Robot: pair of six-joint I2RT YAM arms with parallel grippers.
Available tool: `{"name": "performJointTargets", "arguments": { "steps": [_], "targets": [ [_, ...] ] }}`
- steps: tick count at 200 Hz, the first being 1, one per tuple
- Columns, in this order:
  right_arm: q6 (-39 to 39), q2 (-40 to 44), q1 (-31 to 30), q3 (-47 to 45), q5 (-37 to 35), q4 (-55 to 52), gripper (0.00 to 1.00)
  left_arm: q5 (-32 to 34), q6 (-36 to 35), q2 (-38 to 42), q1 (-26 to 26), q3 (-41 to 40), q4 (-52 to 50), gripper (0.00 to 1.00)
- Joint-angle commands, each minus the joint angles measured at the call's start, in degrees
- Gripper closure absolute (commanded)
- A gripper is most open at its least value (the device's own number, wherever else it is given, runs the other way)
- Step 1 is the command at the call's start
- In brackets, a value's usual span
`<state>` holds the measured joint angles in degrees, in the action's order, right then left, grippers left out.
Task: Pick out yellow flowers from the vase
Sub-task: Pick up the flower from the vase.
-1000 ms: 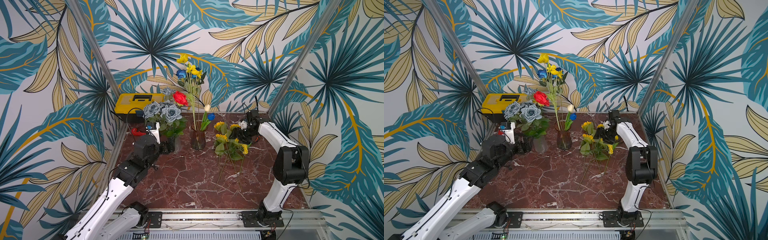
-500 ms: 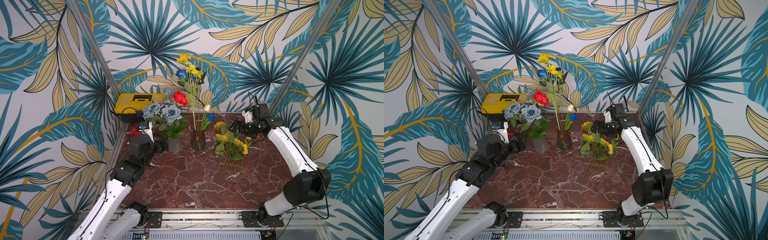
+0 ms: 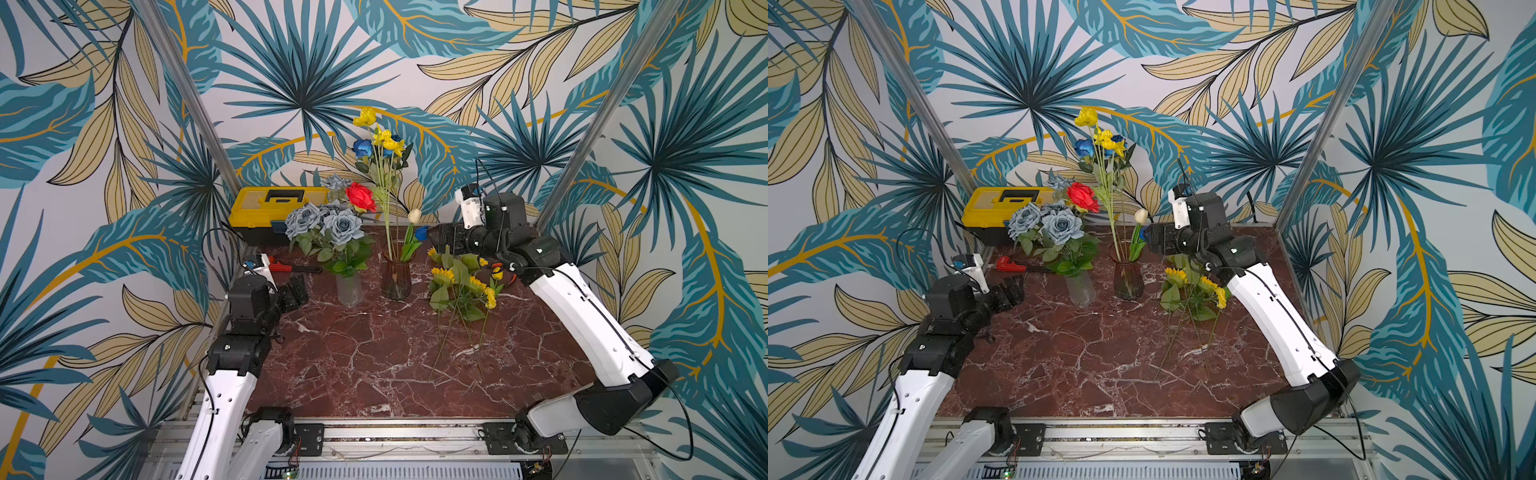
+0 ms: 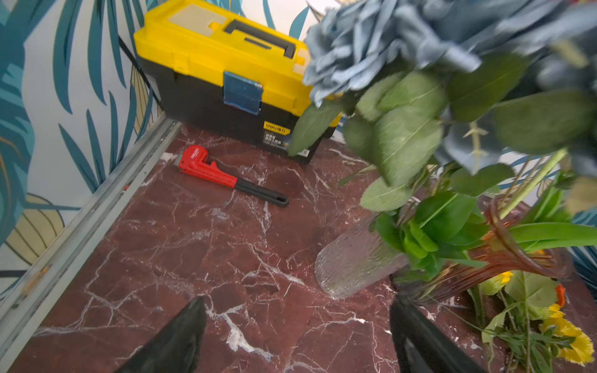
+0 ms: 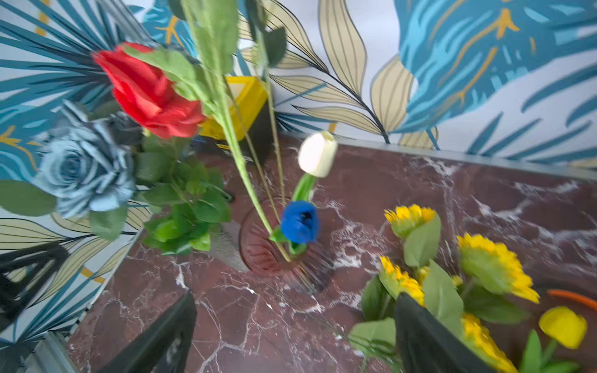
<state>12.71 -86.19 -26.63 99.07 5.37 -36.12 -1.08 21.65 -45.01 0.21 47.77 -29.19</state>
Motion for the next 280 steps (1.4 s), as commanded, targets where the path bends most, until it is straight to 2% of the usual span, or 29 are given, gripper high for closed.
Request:
{"name": "performJointTargets", "arguments": {
  "steps": [1,57,101,136,218,254,280],
  "targets": [
    [-2.7,-5.0,-3.0,4.1,1.3,3.5,0.06,-3.8,0.5,0.7,2.2,-1.0,1.3,0.1],
    [-5.7,-19.5,-6.8,20.7,-2.7,-2.2,0.15,-5.3,-0.6,1.6,3.7,-1.5,1.3,0.1],
    [-5.4,-27.1,-7.1,29.1,-2.6,-5.1,0.37,-6.7,-0.1,1.5,4.3,-1.6,1.3,0.1],
    [-4.7,-29.6,-7.2,30.4,-1.6,-3.5,0.42,-8.3,0.4,1.3,5.2,-1.7,1.5,0.1],
    [-4.3,-35.8,-7.2,37.0,-1.7,-5.0,0.45,-10.1,0.8,1.3,6.5,-1.9,1.8,0.1],
    [-4.2,-36.8,-7.1,37.2,-1.5,-4.0,0.57,-10.8,0.9,1.2,6.9,-1.9,1.9,0.1],
    [-4.3,-37.1,-7.2,37.2,-1.5,-3.5,0.61,-11.3,0.9,1.0,7.1,-1.9,1.9,0.1]
  ]
}}
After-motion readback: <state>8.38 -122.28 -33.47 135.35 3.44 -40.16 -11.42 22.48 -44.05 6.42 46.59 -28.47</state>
